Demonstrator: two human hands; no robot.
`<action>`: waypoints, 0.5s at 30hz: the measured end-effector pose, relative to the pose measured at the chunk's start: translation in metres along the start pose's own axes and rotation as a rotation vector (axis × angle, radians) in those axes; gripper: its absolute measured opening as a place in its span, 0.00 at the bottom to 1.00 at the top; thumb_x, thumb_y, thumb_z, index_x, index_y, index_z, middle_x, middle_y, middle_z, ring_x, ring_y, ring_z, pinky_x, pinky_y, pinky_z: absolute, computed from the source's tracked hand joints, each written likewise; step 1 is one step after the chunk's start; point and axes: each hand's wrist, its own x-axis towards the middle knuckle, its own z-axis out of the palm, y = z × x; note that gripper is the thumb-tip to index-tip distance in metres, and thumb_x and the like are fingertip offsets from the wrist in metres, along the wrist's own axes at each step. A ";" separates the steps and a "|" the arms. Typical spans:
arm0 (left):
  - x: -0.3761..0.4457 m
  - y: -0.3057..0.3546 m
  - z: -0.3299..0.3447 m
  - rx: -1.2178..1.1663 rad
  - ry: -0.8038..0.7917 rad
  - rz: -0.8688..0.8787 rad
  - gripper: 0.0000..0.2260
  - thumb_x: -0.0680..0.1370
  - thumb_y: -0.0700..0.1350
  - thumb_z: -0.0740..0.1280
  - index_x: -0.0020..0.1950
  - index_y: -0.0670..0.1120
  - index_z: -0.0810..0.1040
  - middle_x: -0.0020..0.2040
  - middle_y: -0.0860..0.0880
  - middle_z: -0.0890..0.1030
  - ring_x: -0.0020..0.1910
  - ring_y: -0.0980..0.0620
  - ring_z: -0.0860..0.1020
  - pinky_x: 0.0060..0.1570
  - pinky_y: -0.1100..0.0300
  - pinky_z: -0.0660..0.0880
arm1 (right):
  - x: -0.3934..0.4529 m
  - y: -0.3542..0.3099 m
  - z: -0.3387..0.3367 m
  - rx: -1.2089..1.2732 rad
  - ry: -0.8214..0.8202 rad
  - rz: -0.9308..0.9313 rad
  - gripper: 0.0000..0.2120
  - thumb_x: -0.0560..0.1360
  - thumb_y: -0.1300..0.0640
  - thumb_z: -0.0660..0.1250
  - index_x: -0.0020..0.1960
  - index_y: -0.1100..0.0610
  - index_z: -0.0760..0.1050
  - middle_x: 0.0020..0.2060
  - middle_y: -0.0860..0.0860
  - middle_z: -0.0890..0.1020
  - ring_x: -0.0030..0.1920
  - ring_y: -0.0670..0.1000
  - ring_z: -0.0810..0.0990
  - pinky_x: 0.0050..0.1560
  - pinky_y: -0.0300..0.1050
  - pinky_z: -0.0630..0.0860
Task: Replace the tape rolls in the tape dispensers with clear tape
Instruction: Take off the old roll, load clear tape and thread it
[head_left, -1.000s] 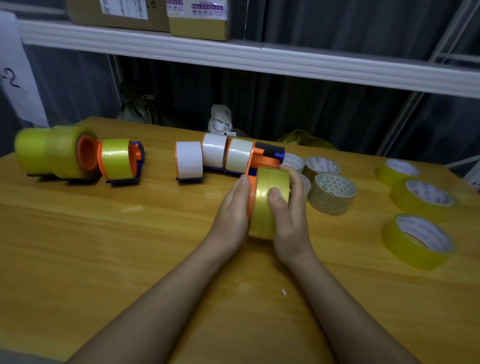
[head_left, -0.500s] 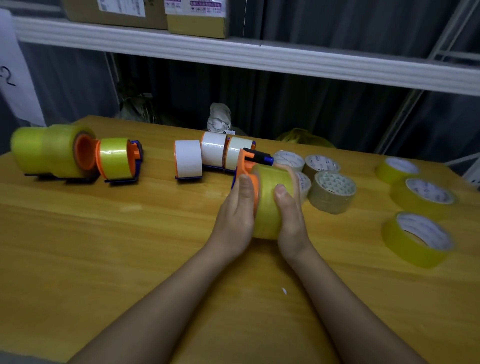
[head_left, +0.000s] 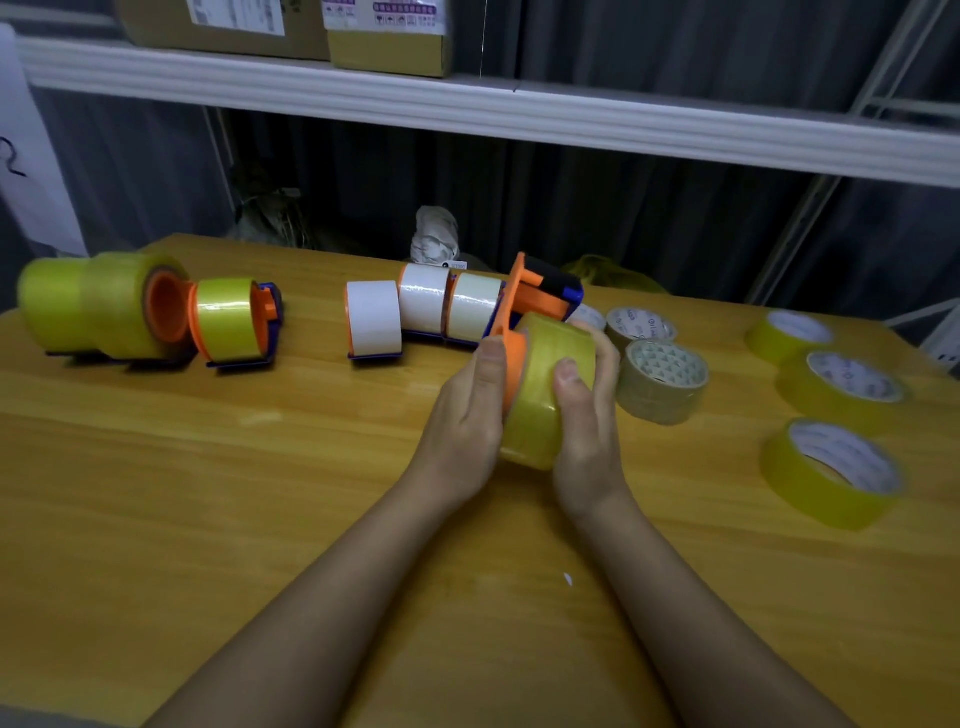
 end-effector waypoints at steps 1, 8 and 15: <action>0.000 0.001 0.000 0.050 0.039 0.051 0.24 0.77 0.64 0.48 0.57 0.51 0.75 0.49 0.48 0.80 0.50 0.51 0.79 0.52 0.46 0.75 | -0.001 -0.002 0.001 -0.028 0.028 -0.040 0.26 0.73 0.40 0.58 0.67 0.52 0.63 0.60 0.58 0.73 0.57 0.55 0.76 0.56 0.47 0.75; -0.002 -0.006 -0.003 0.418 -0.089 0.393 0.39 0.67 0.74 0.59 0.71 0.54 0.58 0.64 0.61 0.60 0.66 0.59 0.63 0.66 0.61 0.63 | 0.009 0.002 -0.002 0.502 0.192 0.369 0.48 0.62 0.29 0.71 0.72 0.57 0.64 0.65 0.62 0.75 0.64 0.60 0.76 0.63 0.60 0.74; 0.004 -0.002 -0.017 0.358 -0.016 0.325 0.38 0.67 0.70 0.66 0.69 0.50 0.64 0.60 0.60 0.65 0.63 0.55 0.67 0.63 0.61 0.67 | 0.017 -0.003 -0.017 0.065 0.124 0.198 0.37 0.69 0.24 0.57 0.58 0.56 0.71 0.52 0.53 0.78 0.54 0.54 0.77 0.57 0.59 0.75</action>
